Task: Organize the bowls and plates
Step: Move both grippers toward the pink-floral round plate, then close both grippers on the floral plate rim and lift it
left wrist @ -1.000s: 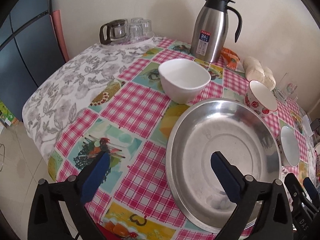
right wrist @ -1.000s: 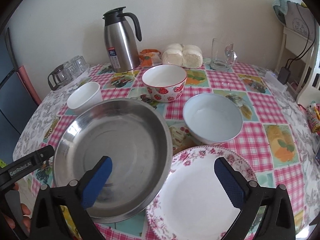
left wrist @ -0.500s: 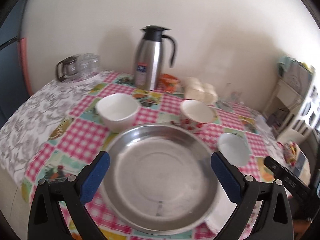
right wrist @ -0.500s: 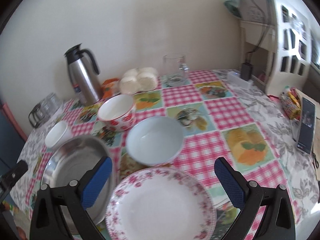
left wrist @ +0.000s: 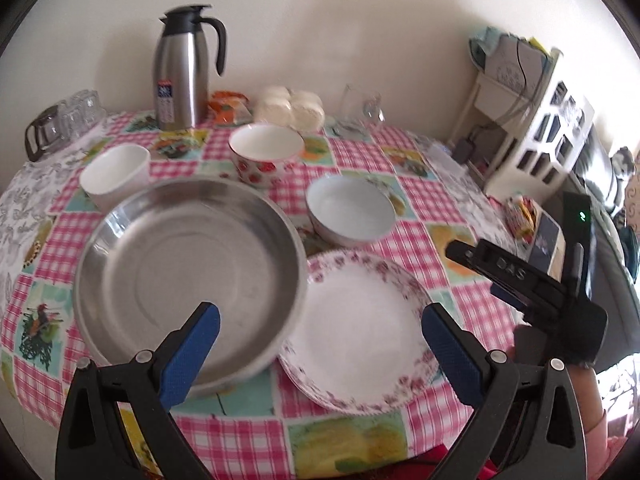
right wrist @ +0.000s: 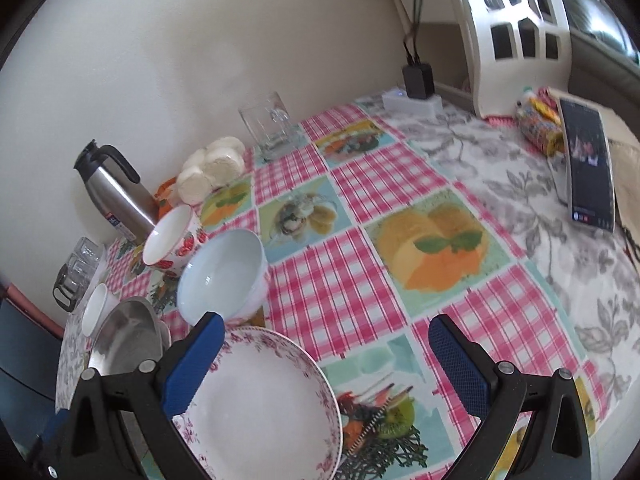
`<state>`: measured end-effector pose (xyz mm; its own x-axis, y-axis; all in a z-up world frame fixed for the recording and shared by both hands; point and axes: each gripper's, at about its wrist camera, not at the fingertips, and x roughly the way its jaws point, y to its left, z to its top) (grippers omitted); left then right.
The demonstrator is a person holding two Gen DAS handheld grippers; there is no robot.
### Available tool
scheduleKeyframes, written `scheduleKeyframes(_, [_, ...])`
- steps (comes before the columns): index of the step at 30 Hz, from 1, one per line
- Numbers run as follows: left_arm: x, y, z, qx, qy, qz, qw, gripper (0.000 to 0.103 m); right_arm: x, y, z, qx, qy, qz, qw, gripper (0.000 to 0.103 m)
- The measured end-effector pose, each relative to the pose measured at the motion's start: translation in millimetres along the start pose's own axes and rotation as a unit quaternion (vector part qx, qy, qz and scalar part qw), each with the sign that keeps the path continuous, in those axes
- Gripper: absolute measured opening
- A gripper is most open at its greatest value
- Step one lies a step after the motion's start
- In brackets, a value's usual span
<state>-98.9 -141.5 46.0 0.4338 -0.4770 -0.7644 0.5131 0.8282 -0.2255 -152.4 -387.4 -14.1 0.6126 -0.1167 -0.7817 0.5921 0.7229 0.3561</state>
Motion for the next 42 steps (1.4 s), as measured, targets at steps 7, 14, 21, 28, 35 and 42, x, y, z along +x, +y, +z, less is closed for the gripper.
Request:
scheduleKeyframes(7, [25.0,0.8,-17.7,-0.037,0.081,-0.045,0.995,0.1,25.3,-6.5,-14.5,0.02,0.07,0.014,0.997,0.1])
scheduleKeyframes(14, [40.5,12.5,-26.0,-0.082,0.114,-0.041,0.9892,0.09,35.7,-1.1,-21.8,0.008,0.098,0.021,0.995,0.094])
scheduleKeyframes(21, [55.0,12.2,-32.2,-0.087,0.131,-0.02,0.9873,0.08,50.9,-2.9,-28.8,0.004,0.128,0.02,0.992,0.086])
scheduleKeyframes(28, [71.6,22.4,-39.4,-0.122,0.151,-0.003,0.9809,0.064,53.8,-2.9,-30.9,0.006,0.137,0.026,0.99,0.068])
scheduleKeyframes(35, [81.6,32.2,-44.2,-0.153,0.153,0.014,0.9762,0.037,57.2,-3.1,-32.4,0.008,0.145,0.04,0.989,0.036])
scheduleKeyframes(42, [88.4,33.4,-46.7,-0.169,0.141,0.029,0.975,0.022,58.6,-9.1,-33.8,0.02,0.15,0.044,0.988,0.022])
